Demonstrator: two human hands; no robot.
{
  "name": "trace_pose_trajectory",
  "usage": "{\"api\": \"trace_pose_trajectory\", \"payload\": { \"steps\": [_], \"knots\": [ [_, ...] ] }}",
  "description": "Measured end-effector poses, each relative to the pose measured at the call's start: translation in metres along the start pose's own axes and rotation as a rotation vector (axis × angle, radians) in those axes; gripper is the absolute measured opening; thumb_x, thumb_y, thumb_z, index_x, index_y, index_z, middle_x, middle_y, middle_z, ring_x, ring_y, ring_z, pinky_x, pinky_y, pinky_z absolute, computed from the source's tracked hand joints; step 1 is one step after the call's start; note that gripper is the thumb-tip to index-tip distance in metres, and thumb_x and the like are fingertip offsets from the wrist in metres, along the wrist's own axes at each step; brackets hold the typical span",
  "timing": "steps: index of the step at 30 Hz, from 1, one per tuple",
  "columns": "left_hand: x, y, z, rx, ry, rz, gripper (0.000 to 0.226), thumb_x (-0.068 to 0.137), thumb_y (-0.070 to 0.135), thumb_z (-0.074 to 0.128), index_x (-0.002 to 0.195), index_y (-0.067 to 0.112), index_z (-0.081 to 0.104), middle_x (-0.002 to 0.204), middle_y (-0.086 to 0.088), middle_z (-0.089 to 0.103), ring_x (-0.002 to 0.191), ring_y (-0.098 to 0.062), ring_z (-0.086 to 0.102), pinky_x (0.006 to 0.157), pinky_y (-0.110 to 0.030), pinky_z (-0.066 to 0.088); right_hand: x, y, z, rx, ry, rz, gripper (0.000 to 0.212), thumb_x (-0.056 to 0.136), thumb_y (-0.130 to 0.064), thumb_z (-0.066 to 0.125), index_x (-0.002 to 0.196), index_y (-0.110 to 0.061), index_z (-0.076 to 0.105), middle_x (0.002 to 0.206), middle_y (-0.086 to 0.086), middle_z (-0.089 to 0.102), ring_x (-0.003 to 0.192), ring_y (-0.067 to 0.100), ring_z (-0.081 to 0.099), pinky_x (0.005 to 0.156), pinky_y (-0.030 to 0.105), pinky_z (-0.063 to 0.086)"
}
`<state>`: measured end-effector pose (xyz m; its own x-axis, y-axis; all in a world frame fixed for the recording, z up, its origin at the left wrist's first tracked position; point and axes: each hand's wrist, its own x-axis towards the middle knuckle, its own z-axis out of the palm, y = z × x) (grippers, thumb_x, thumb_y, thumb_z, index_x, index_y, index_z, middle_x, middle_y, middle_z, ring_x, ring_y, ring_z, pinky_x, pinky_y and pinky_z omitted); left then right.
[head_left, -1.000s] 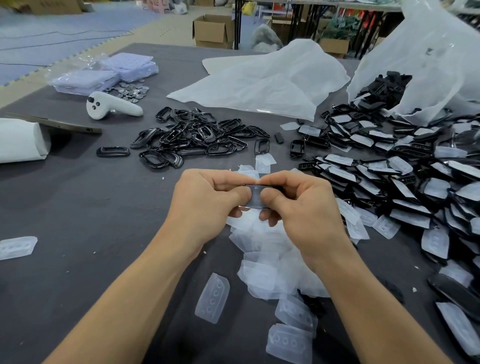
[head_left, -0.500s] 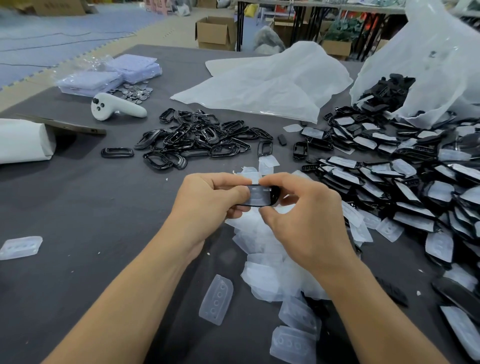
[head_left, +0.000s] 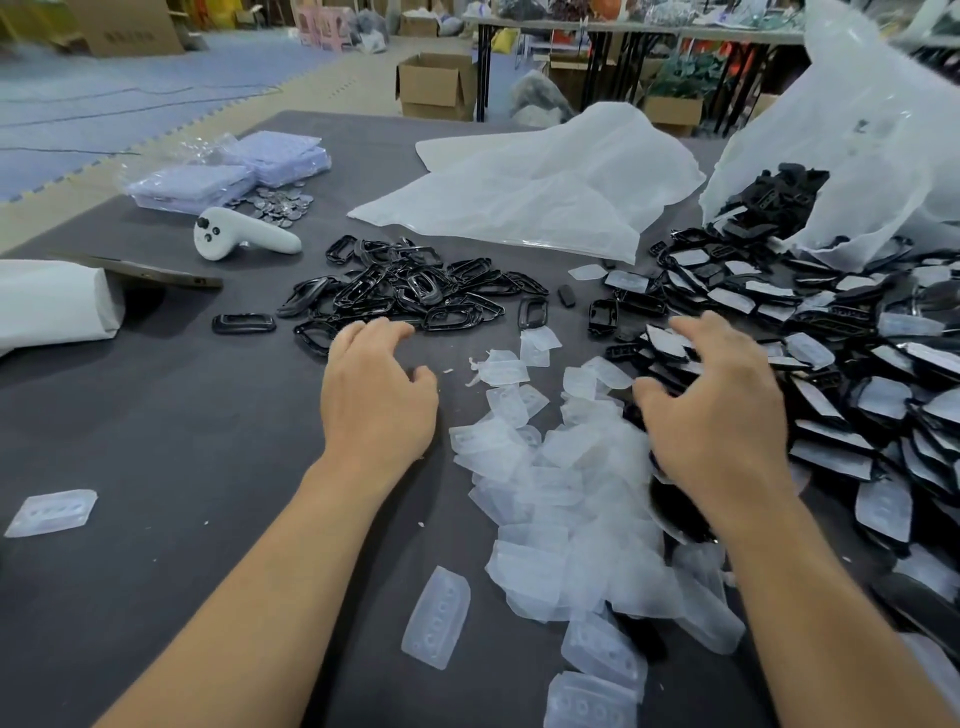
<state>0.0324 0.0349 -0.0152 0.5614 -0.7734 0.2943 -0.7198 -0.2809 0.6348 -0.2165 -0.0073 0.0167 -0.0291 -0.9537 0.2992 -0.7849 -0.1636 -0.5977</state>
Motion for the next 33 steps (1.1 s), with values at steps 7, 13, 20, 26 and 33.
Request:
{"api": "trace_pose_trajectory", "payload": {
  "steps": [7, 13, 20, 26, 33],
  "knots": [
    [0.033, -0.01, 0.007, 0.137, -0.198, 0.281, 0.06, 0.097, 0.014, 0.056, 0.155, 0.025, 0.046, 0.165, 0.001, 0.038, 0.157, -0.022, 0.02, 0.129, -0.037, 0.013, -0.026, -0.027, 0.032, -0.019, -0.254, -0.195, 0.05, 0.094, -0.025, 0.07, 0.142, -0.028, 0.057, 0.162, -0.006, 0.04, 0.152, 0.013, 0.02, 0.123, 0.03, 0.01],
    [0.049, -0.002, 0.019, 0.116, -0.192, 0.227, 0.001, 0.09, 0.022, 0.07, 0.09, 0.022, 0.07, 0.109, -0.001, 0.067, 0.122, -0.024, 0.055, 0.096, -0.032, 0.038, -0.02, -0.022, 0.04, -0.008, -0.267, -0.195, 0.038, 0.095, -0.025, 0.063, 0.134, -0.027, 0.065, 0.154, -0.003, 0.05, 0.147, 0.012, 0.028, 0.126, 0.036, 0.017],
    [0.027, -0.001, 0.005, 0.108, 0.08, 0.217, 0.015, 0.096, 0.024, 0.064, 0.087, 0.029, 0.053, 0.09, 0.013, 0.052, 0.087, -0.013, 0.043, 0.068, -0.034, 0.032, -0.012, -0.017, 0.039, -0.031, -0.196, -0.161, 0.031, 0.097, -0.023, 0.058, 0.126, -0.027, 0.069, 0.128, -0.002, 0.064, 0.128, 0.015, 0.042, 0.105, 0.022, 0.025],
    [0.027, -0.01, 0.001, 0.201, -0.167, 0.196, 0.044, 0.099, 0.022, 0.06, 0.143, 0.025, 0.058, 0.144, 0.0, 0.058, 0.131, -0.027, 0.049, 0.106, -0.041, 0.04, 0.018, -0.027, 0.036, -0.169, -0.234, -0.097, 0.05, 0.09, -0.003, 0.049, 0.129, -0.027, 0.068, 0.117, 0.011, 0.07, 0.116, 0.031, 0.057, 0.1, 0.038, 0.046],
    [0.022, -0.006, 0.003, 0.056, -0.064, 0.142, 0.02, 0.096, 0.027, 0.065, 0.107, 0.036, 0.078, 0.099, 0.018, 0.062, 0.103, -0.014, 0.057, 0.079, -0.032, 0.04, 0.061, -0.036, 0.046, -0.375, -0.31, -0.146, 0.034, 0.082, 0.008, 0.052, 0.096, -0.016, 0.072, 0.092, 0.012, 0.07, 0.088, 0.034, 0.063, 0.073, 0.035, 0.049]
  ]
}}
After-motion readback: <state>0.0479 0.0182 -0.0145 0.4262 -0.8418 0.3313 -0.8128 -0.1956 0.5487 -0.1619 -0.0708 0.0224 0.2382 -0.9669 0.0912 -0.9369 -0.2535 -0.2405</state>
